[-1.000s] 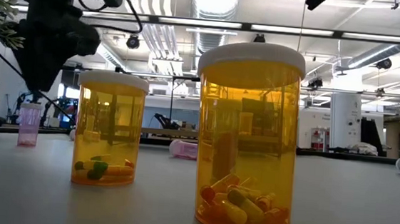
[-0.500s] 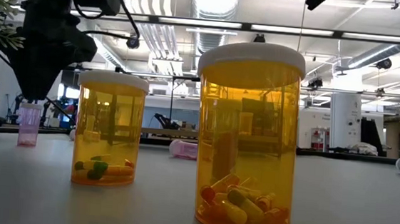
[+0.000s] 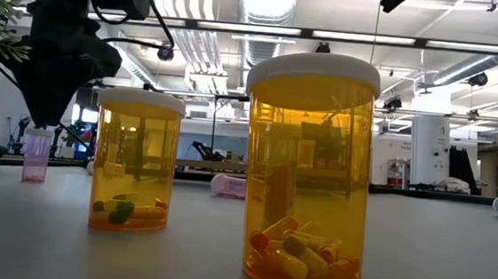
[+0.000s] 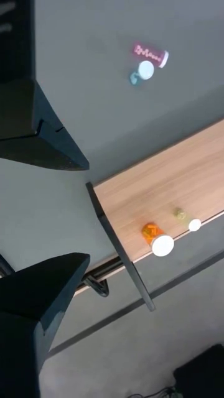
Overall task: Pick and place medicine bottles onto shelf by color
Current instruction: Put the middle left pink pill bottle on the shelf
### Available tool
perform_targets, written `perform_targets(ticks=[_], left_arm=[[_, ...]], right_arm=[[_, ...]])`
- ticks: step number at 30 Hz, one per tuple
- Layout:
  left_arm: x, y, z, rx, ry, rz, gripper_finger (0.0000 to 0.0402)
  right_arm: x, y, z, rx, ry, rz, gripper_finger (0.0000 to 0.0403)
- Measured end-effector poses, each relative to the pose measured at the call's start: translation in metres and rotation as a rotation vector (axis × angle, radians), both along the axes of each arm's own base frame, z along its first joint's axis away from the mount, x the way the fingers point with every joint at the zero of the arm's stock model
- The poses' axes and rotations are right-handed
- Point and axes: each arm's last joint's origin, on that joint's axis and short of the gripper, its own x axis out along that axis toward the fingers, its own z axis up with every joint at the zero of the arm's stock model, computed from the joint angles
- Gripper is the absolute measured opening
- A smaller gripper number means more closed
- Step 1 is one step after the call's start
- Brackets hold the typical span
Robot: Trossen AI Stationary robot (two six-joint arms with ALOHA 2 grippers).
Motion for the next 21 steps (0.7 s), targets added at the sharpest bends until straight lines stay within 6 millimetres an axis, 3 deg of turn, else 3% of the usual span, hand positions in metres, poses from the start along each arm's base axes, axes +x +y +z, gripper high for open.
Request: perform_targets(ticks=[4, 8, 21], left_arm=[[0.0, 0.0009, 0.0, 0.031, -0.002, 0.026, 0.0062], [0.0, 0.0014, 0.0001, 0.045, -0.004, 0.027, 0.0059], [0.0035, -0.0004, 0.0004, -0.013, -0.033, 0.023, 0.0177]], right_arm=[[0.0, 0.0, 0.0, -0.001, 0.001, 0.002, 0.0219], [0.0, 0.0, 0.0, -0.002, 0.002, 0.003, 0.0219], [0.0, 0.0, 0.0, -0.002, 0.002, 0.004, 0.0219]])
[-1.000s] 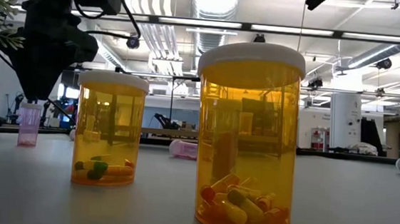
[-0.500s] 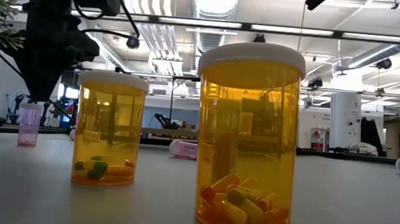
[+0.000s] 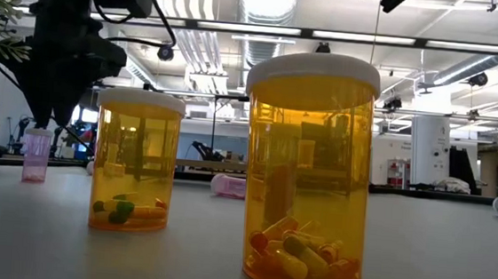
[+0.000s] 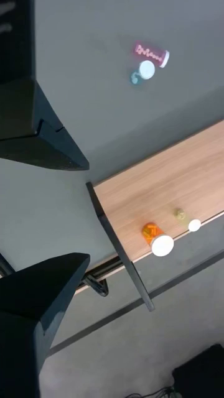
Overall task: Pick and place medicine bottles onto shelf by color
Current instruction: Put the middle left pink pill bottle on the shelf
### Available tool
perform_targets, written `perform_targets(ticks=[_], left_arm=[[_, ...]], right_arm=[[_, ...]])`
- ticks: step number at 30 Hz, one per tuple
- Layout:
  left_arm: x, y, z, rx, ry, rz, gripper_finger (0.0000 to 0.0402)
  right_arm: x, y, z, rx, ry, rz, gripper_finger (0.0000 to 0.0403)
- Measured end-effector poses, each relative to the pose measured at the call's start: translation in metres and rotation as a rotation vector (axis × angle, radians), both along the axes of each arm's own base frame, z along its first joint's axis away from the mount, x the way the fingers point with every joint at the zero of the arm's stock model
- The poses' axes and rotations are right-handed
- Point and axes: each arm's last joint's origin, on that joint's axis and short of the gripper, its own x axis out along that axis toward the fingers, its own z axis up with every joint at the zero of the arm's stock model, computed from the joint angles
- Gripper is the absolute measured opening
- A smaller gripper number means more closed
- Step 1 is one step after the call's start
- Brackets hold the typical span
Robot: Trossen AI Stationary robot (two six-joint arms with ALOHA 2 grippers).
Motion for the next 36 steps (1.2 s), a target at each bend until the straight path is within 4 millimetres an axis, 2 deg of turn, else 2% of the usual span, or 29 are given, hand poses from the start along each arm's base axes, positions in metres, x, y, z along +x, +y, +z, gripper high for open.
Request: perform_targets(ticks=[5, 21, 36], left_arm=[[0.002, -0.001, -0.004, -0.03, 0.014, 0.013, 0.0203], [0.012, -0.002, -0.023, -0.046, 0.117, 0.024, 0.0204], [0.013, -0.003, -0.019, -0.074, 0.099, 0.024, 0.0109]], right_arm=[[0.0, 0.0, 0.0, 0.0, 0.0, 0.0, 0.0219], [0.0, 0.0, 0.0, 0.006, -0.003, -0.009, 0.0219], [-0.001, 0.0, 0.0, 0.005, 0.004, -0.007, 0.0219]])
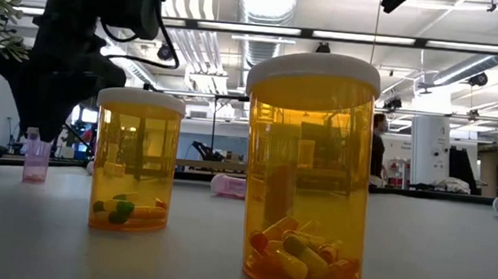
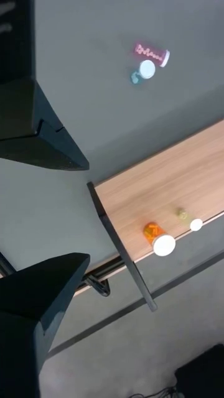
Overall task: Pick and place medicine bottles onto shelf by color
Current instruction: Put the middle left pink pill bottle on the shelf
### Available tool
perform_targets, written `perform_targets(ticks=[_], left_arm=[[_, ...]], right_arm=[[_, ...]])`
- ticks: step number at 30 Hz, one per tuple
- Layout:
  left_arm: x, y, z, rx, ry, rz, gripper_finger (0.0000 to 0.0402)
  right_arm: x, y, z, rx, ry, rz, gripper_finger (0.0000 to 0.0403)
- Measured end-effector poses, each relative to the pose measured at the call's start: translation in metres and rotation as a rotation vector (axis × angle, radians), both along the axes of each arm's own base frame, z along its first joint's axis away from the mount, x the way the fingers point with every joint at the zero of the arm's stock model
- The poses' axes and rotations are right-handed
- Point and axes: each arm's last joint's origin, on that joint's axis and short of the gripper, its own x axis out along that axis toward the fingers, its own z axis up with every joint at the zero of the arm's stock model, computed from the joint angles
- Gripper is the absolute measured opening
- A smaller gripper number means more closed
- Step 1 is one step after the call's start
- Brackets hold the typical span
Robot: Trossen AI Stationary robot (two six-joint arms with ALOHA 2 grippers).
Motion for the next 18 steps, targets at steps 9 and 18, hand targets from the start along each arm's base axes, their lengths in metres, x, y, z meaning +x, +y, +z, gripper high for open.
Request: perform_targets(ticks=[9, 18], left_arm=[[0.009, -0.001, 0.015, -0.007, -0.057, 0.0, 0.0103], [0.033, -0.001, 0.059, 0.006, -0.227, -0.004, 0.0102]], right_arm=[[-0.001, 0.0, 0.0, -0.009, 0.008, 0.014, 0.0219], [-0.006, 0.0, 0.003, -0.019, 0.002, 0.028, 0.0219]])
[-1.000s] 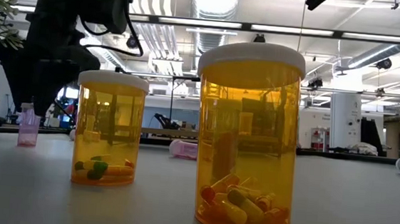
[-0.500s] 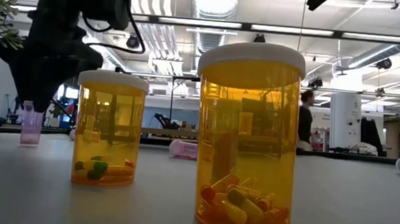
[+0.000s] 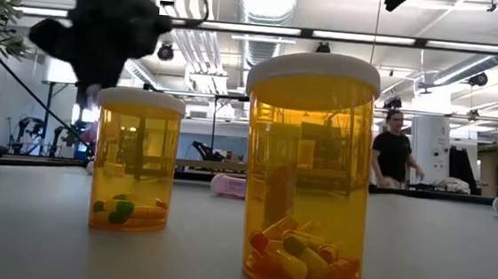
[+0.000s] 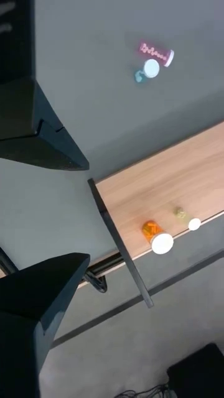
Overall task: Pick and place medicine bottles onto shelf by color
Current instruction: Put the middle left pink pill bottle on the shelf
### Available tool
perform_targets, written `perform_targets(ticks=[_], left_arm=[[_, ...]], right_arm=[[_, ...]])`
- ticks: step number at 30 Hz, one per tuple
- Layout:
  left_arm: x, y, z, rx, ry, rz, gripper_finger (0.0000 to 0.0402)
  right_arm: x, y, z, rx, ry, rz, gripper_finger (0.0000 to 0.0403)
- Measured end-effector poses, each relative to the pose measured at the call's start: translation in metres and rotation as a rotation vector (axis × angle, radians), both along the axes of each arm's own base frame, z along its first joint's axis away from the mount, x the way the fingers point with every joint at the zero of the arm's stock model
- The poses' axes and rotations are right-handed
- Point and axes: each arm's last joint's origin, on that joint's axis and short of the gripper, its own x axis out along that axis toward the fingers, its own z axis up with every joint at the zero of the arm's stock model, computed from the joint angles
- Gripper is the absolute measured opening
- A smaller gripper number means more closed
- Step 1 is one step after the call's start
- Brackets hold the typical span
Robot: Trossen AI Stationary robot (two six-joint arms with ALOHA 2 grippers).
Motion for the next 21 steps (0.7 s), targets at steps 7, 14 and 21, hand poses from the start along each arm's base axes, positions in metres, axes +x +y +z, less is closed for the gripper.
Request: perform_targets(ticks=[7, 14, 21], left_arm=[[0.032, 0.006, 0.023, 0.042, -0.067, -0.048, 0.0101], [0.081, 0.024, 0.028, 0.1, -0.09, -0.193, 0.0101], [0.099, 0.062, 0.032, 0.138, -0.002, -0.27, 0.0101]], right_arm=[[-0.003, 0.0, 0.001, -0.009, -0.001, 0.013, 0.0219], [-0.004, 0.0, 0.001, -0.024, 0.01, 0.035, 0.0219], [-0.006, 0.0, -0.003, -0.034, 0.035, 0.05, 0.0219]])
